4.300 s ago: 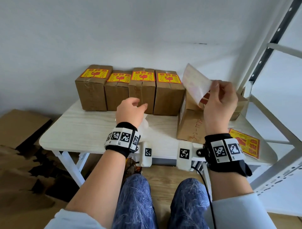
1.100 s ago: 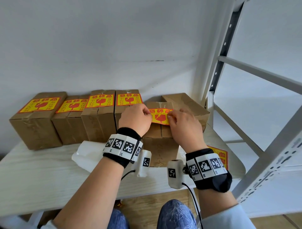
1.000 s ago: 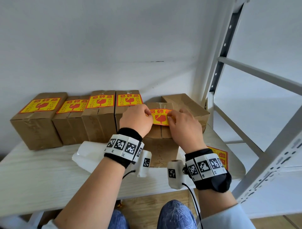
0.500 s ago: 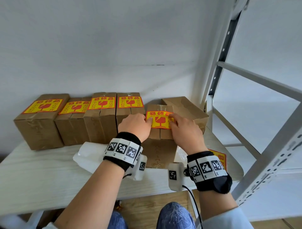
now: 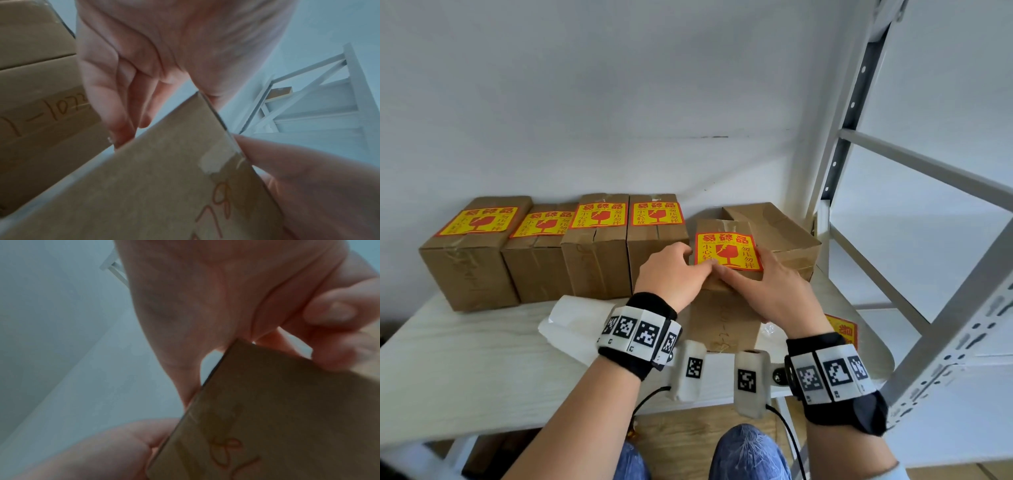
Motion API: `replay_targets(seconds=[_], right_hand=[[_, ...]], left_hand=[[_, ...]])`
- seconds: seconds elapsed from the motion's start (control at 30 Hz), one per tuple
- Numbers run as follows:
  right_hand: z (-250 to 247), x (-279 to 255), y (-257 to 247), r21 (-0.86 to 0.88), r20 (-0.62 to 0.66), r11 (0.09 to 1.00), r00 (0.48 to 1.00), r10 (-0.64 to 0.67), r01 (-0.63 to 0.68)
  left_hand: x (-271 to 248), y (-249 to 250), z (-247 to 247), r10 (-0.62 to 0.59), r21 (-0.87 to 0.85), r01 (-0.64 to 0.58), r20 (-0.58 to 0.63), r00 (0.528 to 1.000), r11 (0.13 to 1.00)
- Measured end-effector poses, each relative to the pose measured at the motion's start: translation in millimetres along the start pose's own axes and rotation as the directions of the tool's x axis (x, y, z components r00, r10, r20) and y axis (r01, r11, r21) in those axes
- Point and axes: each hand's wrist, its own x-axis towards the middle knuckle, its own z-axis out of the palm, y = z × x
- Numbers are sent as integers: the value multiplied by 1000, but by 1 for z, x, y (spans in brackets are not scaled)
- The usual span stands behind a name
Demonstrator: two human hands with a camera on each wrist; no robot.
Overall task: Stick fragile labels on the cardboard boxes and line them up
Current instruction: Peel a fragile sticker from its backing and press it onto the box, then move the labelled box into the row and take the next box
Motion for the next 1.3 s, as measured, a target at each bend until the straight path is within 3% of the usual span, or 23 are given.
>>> replay_targets(seconds=[0.2, 0.47, 0.63, 0.87, 0.93, 1.1, 1.17, 1.3], right_hand=[[17, 24, 1, -30, -129, 996, 988, 81, -86], [29, 75, -2, -8, -277, 992, 953, 122, -129], [48, 96, -9, 82, -258, 996, 964, 65, -45], [50, 87, -6, 95, -231, 995, 973, 30, -8], [40, 83, -1, 92, -279, 995, 958, 63, -38], [2, 79, 30, 59, -494, 995, 864, 97, -78], [-7, 82, 42, 21, -441, 987, 884, 154, -161], [-3, 97, 64, -70, -215, 954, 938, 272, -293]], left_hand=[[5, 7, 5, -3, 36, 6, -69, 998, 999], [18, 1, 11, -1, -226, -41, -183, 983, 973], [21, -4, 19, 65, -190, -116, -258, 964, 975], [24, -5, 25, 71, -132, -99, -201, 977, 986], [24, -1, 26, 77, -128, -104, -199, 977, 986], [20, 8, 29, 92, -167, -126, -199, 976, 978], [18, 12, 32, 100, -184, -135, -189, 977, 974], [15, 18, 42, 103, -214, -136, -159, 982, 967]])
